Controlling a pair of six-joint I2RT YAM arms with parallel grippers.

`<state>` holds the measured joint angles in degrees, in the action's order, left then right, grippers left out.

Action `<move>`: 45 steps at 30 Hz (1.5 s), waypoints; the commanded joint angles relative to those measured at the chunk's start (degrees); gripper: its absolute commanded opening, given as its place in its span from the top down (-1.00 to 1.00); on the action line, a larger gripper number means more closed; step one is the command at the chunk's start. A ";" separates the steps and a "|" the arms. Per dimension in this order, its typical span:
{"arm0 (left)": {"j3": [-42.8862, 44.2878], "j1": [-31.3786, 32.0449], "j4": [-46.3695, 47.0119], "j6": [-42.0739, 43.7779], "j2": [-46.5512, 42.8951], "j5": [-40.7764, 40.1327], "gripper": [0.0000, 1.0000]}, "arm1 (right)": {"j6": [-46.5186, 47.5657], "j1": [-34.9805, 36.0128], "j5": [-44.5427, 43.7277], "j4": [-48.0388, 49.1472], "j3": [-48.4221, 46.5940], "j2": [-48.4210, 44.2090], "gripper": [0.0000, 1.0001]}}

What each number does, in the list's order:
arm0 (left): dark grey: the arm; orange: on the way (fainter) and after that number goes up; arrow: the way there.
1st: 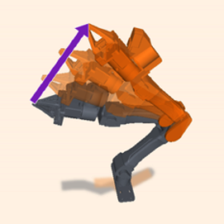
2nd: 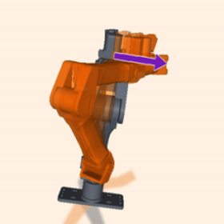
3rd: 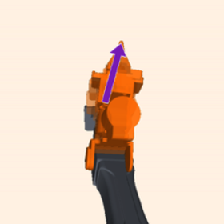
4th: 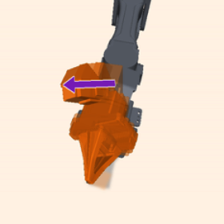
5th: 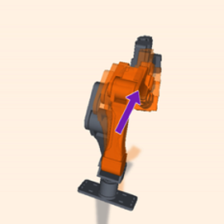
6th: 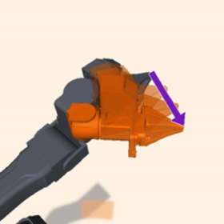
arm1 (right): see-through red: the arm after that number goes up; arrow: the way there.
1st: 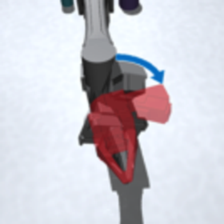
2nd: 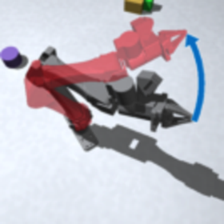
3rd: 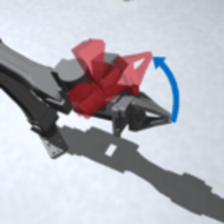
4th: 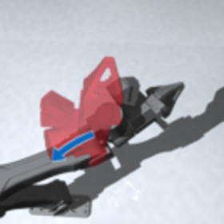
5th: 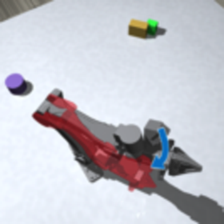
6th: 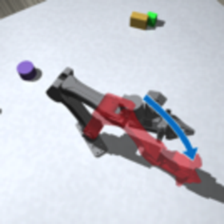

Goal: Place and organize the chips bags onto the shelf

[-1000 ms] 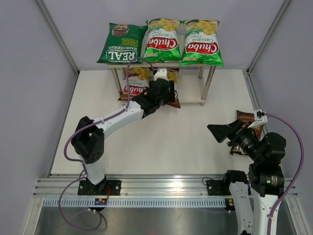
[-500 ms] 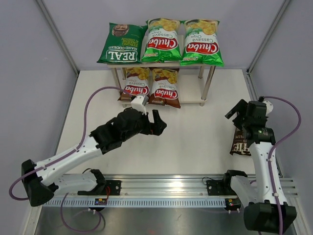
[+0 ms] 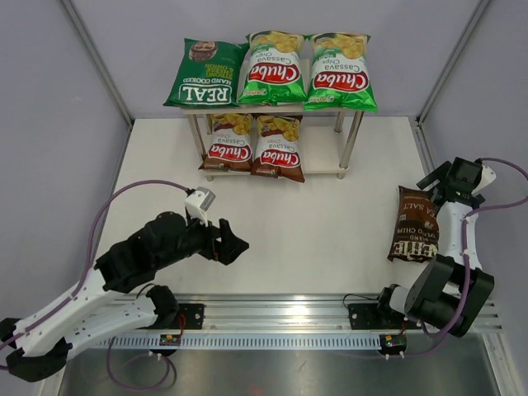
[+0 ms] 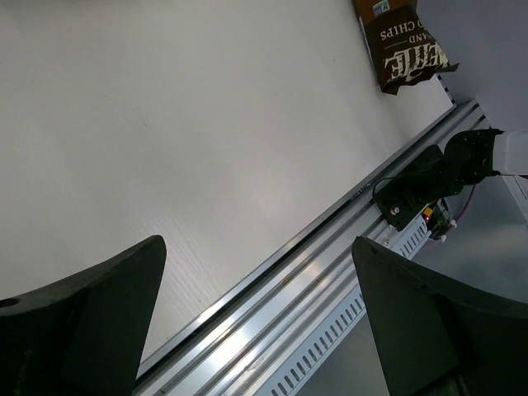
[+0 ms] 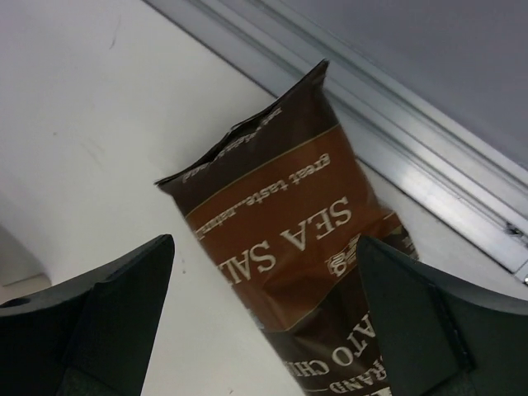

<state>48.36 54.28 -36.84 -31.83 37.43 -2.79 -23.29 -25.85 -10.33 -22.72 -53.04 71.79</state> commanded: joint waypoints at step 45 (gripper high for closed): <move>-4.23 2.41 0.09 -1.91 -4.57 -5.57 -0.98 | -28.65 -6.41 23.33 16.32 19.46 -9.71 1.00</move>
<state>44.91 56.42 -42.09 -32.36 31.24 -7.79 -47.46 -32.86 12.71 -2.02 -33.12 67.53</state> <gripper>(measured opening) 0.987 0.011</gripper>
